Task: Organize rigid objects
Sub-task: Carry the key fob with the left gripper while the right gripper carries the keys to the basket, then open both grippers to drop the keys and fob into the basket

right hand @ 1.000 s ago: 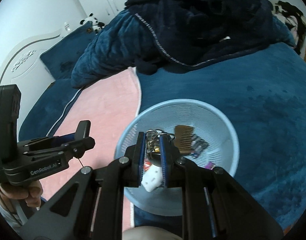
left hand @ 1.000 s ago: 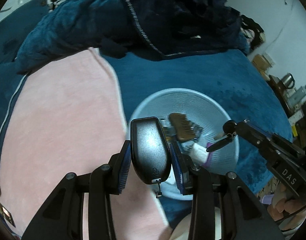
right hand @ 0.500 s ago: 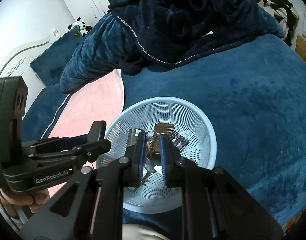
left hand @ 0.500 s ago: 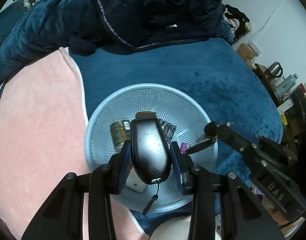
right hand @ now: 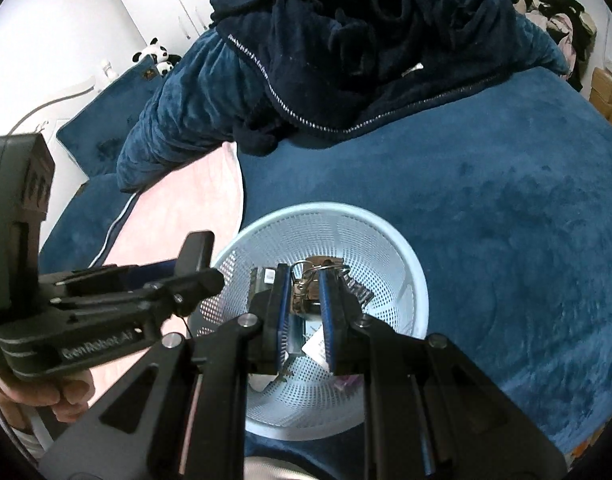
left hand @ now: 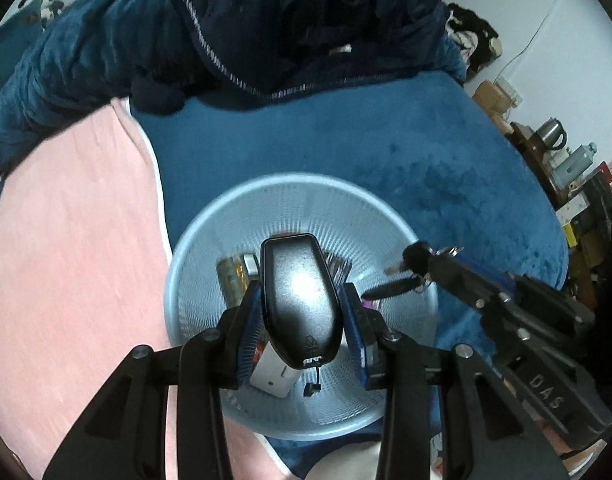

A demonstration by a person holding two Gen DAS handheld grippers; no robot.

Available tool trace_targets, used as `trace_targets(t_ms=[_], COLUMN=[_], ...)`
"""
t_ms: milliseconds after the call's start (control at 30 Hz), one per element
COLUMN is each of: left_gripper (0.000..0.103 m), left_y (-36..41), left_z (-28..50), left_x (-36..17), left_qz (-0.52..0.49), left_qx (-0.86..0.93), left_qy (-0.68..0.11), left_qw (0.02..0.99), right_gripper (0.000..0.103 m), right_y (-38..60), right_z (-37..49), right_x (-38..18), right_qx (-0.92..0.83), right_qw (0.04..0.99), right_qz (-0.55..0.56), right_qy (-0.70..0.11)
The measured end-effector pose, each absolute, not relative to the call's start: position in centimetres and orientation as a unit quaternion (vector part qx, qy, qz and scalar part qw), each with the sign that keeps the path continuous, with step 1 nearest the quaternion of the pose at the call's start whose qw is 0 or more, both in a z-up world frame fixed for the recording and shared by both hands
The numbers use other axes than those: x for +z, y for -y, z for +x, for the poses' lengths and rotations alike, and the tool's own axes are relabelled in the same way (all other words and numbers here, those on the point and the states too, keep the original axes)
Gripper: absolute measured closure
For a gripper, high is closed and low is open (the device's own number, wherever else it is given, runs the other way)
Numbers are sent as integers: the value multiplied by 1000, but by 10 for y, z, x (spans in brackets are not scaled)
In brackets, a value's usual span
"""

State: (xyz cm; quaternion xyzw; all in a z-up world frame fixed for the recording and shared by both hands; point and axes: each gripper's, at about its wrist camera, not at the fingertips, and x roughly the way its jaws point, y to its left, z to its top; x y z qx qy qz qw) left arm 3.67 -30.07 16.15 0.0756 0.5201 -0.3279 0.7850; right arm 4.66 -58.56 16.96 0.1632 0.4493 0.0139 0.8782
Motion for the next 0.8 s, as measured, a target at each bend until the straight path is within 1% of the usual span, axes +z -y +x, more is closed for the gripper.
trace_targets(t_ms=[100,567,700,733,767,800], left_gripper=[64,64,63,60,45,36], left_y=[301,306,303,302,300,298], left_z=[35,42,46,47,48,49], left_x=[146,116,109,108,107,107], left_qz=[78,79,77,77,76,73], left_qx=[-325,-322,-313,-310,-307,-306], left_qy=[-534,-564,-573,-574,-576,-576], left_qw=[776,756,754,754,754,755], right_gripper=[88,88,86,85,85,84], right_y=[584,584,585,585,586,586], right_z=[47,58,66,67,68,68], right_x=[161,141,135,134,133,132], right_qx=[12,-1,-18,-21,-20,-19], right_qw=[873,854,846,843,840,839], right_qz=[162,151,147,147,150,153], right_qy=[-461,-497,-512,-516,-521,-522])
